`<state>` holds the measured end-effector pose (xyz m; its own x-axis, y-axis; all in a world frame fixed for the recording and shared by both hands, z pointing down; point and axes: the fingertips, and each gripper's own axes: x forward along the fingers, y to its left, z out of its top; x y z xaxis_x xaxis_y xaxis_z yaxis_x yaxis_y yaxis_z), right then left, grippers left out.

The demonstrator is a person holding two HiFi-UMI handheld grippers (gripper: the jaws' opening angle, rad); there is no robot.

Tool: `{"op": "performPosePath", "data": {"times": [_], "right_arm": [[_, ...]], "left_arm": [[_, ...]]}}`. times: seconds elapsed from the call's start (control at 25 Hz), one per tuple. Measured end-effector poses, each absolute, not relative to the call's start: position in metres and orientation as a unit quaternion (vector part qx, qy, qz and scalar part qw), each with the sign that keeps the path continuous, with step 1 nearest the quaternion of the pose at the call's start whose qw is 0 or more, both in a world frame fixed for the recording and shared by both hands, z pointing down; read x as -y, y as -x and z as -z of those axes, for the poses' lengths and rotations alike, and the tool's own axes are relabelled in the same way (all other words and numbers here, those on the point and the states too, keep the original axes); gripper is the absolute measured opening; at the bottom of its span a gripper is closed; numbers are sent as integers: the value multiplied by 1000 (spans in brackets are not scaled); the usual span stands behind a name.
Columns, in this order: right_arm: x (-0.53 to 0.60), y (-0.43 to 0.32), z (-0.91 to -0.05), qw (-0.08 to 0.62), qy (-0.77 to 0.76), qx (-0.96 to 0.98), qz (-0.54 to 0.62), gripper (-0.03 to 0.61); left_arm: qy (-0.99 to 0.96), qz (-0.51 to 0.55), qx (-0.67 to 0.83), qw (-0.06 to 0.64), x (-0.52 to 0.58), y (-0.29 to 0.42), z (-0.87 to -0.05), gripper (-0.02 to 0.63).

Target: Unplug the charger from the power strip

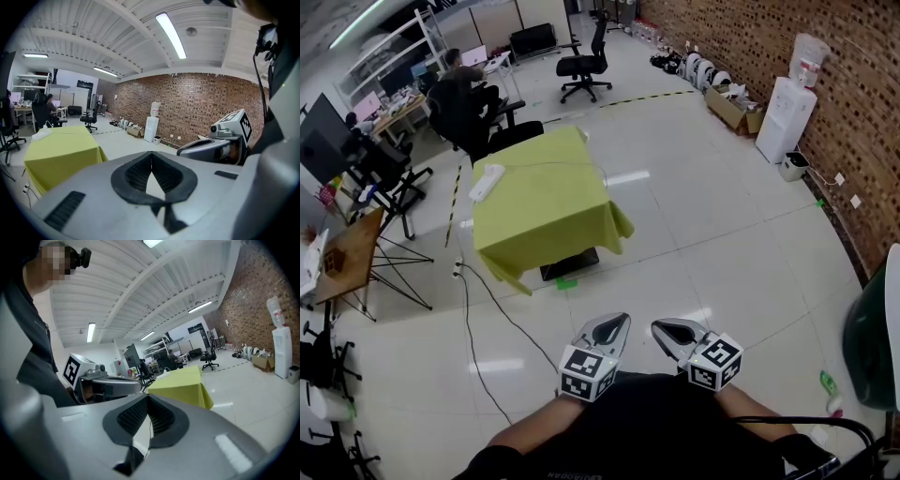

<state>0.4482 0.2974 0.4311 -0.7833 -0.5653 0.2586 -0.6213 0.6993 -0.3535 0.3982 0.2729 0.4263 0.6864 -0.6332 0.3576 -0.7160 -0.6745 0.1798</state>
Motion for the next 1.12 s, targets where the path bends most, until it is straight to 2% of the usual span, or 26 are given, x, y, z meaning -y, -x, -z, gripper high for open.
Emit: {"op": "performPosePath", "data": {"times": [0.68, 1.12], "right_arm": [[-295, -448, -438, 60, -322, 916, -231, 3], [-276, -416, -441, 67, -310, 918, -237, 3]], "left_arm": [[-901, -128, 381, 161, -269, -392, -430, 8], [-893, -123, 396, 173, -254, -358, -436, 8]]}}
